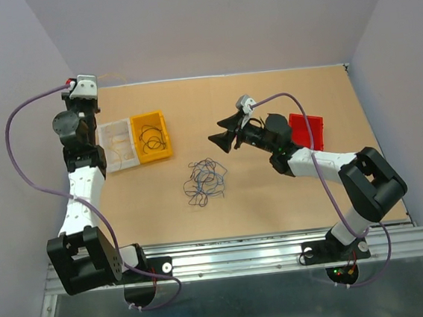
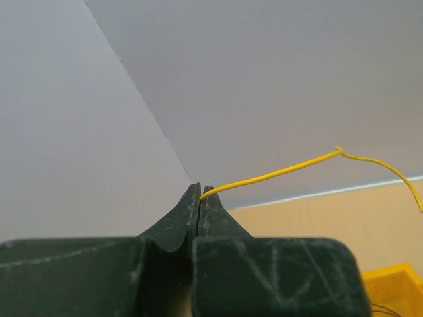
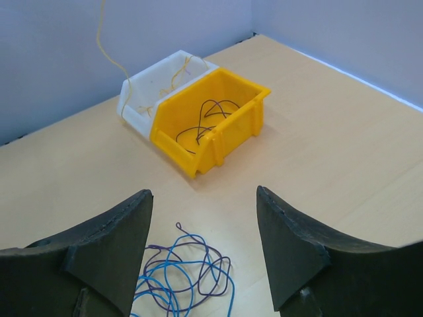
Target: Untangle the cables
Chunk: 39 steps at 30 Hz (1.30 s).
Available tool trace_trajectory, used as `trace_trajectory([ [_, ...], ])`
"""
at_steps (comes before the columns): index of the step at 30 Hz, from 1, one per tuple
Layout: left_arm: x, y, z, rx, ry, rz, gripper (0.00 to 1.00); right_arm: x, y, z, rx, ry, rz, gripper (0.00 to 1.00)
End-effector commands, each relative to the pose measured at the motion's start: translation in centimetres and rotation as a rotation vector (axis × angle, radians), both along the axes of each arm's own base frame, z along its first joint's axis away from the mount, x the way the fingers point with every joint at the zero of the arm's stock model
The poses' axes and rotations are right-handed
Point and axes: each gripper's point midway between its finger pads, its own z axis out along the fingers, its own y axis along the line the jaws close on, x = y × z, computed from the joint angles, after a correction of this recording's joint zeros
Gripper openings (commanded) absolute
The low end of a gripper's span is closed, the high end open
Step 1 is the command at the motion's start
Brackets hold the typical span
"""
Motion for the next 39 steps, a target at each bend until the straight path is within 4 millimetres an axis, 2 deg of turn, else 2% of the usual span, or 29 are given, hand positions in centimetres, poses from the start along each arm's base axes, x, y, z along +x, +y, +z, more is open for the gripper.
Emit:
trace_trajectory([
  [1,-1.1,-1.0,6.4,0.003,-0.172,-0.056,0.00,-0.1,0.1,1.4,0.032,-0.051,-0.003,0.70],
  [7,0.5,-0.3,5.7,-0.006,-0.154,-0.032,0.00,-0.3,0.1,1.6,0.036,-0.052,0.001,0.70],
  [10,1.7,0.2,6.7,-0.008,-0.157,-0.013,0.00,-0.3,0.2,1.5,0.034,-0.050,0.005,0.70],
  [12,2.1,0.5,8.3,-0.012,-0.178,-0.005,0.00,-0.2,0.2,1.5,0.033,-0.051,0.001,0.70],
  [16,1.7,-0.2,10.2,-0.026,-0.188,-0.040,0.00,-0.1,0.1,1.4,0.033,-0.052,-0.003,0.70],
  [21,1.3,-0.8,10.8,-0.031,-0.198,-0.073,0.00,-0.2,0.2,1.5,0.035,-0.050,0.006,0.70],
  [24,1.7,-0.3,10.3,-0.034,-0.188,-0.048,0.00,-0.3,0.3,1.5,0.036,-0.048,0.008,0.70],
  [31,3.3,0.5,7.5,-0.042,-0.146,-0.022,0.00,-0.4,0.1,1.4,0.034,-0.050,0.004,0.70],
  [35,4.2,0.6,5.5,-0.052,-0.110,-0.024,0.00,-0.4,0.0,1.7,0.036,-0.057,0.001,0.70],
  [39,4.7,0.8,1.9,-0.063,-0.061,-0.016,0.00,-0.5,-0.1,1.7,0.036,-0.057,0.001,0.70],
])
